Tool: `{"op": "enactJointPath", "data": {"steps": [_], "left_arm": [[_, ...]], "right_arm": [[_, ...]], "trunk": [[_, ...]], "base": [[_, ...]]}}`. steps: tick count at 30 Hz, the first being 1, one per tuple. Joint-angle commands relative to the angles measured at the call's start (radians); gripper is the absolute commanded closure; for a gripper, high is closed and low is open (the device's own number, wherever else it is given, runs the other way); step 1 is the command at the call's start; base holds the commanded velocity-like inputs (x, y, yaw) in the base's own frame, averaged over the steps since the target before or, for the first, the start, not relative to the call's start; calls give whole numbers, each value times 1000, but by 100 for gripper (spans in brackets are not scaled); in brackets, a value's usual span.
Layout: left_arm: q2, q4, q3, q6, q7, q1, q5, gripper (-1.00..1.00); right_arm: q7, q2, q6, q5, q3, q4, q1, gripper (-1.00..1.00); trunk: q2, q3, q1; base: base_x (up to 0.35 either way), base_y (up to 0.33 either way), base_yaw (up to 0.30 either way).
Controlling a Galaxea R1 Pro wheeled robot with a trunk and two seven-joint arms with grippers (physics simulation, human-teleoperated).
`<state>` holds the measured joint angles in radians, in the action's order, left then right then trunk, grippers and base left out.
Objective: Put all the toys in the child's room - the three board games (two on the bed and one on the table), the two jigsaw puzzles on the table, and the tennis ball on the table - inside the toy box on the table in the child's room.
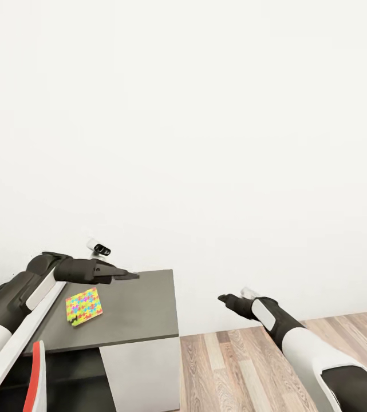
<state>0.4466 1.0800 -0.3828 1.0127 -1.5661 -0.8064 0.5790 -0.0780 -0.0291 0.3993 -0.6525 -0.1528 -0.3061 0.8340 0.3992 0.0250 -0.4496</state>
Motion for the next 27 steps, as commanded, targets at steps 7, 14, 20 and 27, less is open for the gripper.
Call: {"op": "enactJointPath", "data": {"steps": [7, 14, 20, 27], "left_arm": [[-39, 20, -43, 11, -5, 14, 9, -100], [-78, -3, -56, -2, 34, 15, 9, -100], [-112, -10, -51, -6, 68, 15, 6, -100], [-151, -41, -32, -5, 107, 10, 6, -100]], "right_arm": [[-9, 12, -9, 6, -11, 2, 1, -100], [-7, 16, -10, 27, -32, 2, 0, -100], [-6, 13, -9, 29, -34, 2, 0, -100], [-6, 9, -8, 31, -35, 4, -1, -100]], "trunk": [[1, 0, 0], [1, 0, 0], [1, 0, 0], [1, 0, 0]], "base": [[0, 0, 0], [0, 0, 0], [0, 0, 0], [0, 0, 0]]}}
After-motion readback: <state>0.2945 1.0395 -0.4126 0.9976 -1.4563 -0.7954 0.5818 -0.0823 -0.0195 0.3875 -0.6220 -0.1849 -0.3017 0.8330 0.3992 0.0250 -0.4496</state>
